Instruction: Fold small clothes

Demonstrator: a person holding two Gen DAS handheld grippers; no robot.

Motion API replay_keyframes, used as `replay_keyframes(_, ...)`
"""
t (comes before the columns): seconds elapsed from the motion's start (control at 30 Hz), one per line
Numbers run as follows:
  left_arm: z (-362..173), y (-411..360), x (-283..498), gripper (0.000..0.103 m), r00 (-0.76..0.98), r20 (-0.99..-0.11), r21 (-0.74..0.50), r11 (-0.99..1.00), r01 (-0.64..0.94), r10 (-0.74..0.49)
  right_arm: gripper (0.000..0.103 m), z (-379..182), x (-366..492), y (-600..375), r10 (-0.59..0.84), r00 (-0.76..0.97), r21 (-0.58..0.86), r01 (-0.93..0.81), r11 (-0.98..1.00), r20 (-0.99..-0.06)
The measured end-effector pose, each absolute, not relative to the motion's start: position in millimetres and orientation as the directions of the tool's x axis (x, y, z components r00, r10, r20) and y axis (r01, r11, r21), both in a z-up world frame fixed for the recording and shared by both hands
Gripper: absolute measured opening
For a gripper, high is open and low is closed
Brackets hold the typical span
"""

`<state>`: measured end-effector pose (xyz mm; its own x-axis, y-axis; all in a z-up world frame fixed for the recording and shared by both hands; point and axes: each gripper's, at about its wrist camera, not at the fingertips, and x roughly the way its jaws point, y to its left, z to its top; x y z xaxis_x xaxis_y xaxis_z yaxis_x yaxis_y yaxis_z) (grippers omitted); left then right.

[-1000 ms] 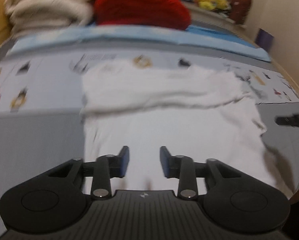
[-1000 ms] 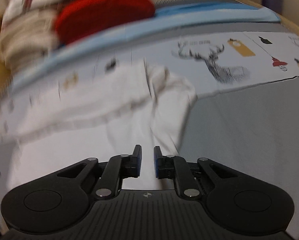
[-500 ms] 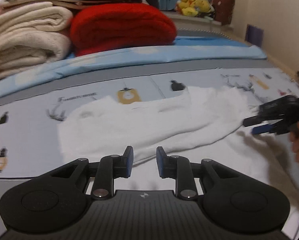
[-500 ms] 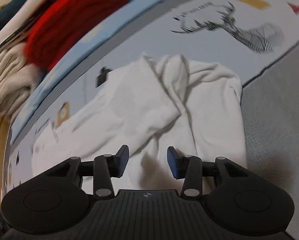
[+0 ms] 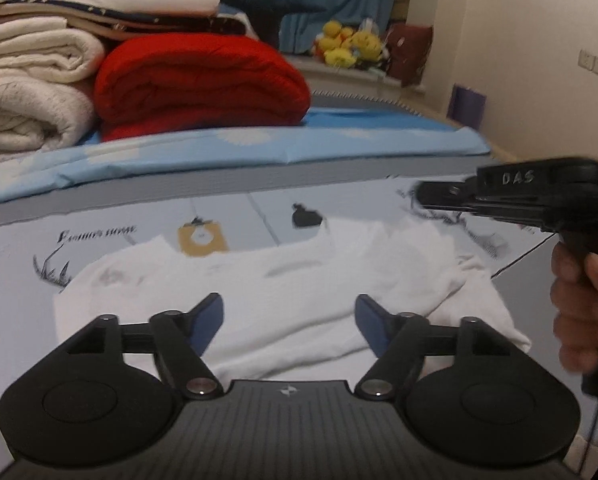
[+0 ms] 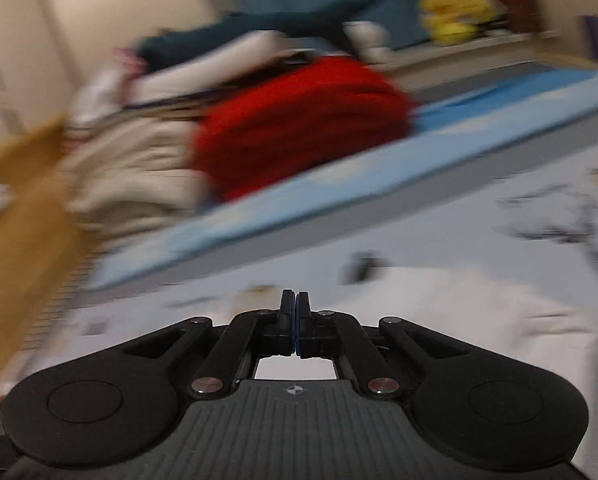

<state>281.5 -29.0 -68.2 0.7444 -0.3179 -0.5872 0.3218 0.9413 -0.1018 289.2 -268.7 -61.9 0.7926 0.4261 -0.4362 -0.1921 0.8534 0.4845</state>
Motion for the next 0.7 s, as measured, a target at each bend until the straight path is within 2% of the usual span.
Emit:
replay_keyframes(0.1, -68, -29, 285, 0.079, 0.758, -0.563, -0.119, 0.939, 0.322, -0.331, 0.000, -56, 286, -250, 0.568, 0.730, 0.560, -0.306, 0.770, -0.380)
replay_keyframes(0.2, -66, -24, 288, 0.078, 0.769, -0.541, -0.152, 0.938, 0.310, -0.342, 0.000, -54, 289, -240, 0.638, 0.679, 0.597, -0.356, 0.719, -0.363)
replay_keyframes(0.27, -65, -23, 290, 0.068, 0.781, -0.530, -0.144, 0.942, 0.303, -0.332, 0.000, -51, 288, -238, 0.689, 0.639, 0.626, -0.391, 0.675, -0.343)
replay_keyframes(0.3, -65, -22, 291, 0.051, 0.782, -0.528, -0.142, 0.943, 0.301, -0.330, 0.000, -50, 289, -236, 0.712, 0.621, 0.641, -0.407, 0.651, -0.329)
replay_keyframes(0.33, -66, -20, 294, 0.015, 0.778, -0.531, -0.148, 0.941, 0.305, -0.336, 0.000, -47, 293, -234, 0.728, 0.606, 0.651, -0.418, 0.634, -0.319)
replay_keyframes(0.37, -66, -20, 297, 0.001, 0.770, -0.540, -0.154, 0.939, 0.308, -0.341, 0.000, -45, 295, -232, 0.736, 0.599, 0.652, -0.427, 0.627, -0.316)
replay_keyframes(0.47, -71, -14, 307, 0.000, 0.760, -0.586, -0.141, 0.959, 0.245, -0.281, 0.000, -41, 297, -236, 0.698, 0.627, 0.638, -0.388, 0.665, -0.346)
replay_keyframes(0.53, -75, -3, 313, 0.000, 0.742, -0.618, -0.171, 0.966, 0.196, -0.260, 0.002, -51, 300, -250, 0.591, 0.688, 0.623, -0.254, 0.740, -0.421)
replay_keyframes(0.67, -78, 11, 321, 0.001, 0.710, -0.656, -0.209, 0.965, 0.156, -0.257, 0.033, -78, 315, -291, 0.233, 0.721, 0.486, 0.163, 0.858, -0.652)
replay_keyframes(0.7, -78, 12, 322, 0.001, 0.705, -0.659, -0.216, 0.964, 0.156, -0.262, 0.037, -86, 318, -302, 0.173, 0.698, 0.461, 0.247, 0.852, -0.694)
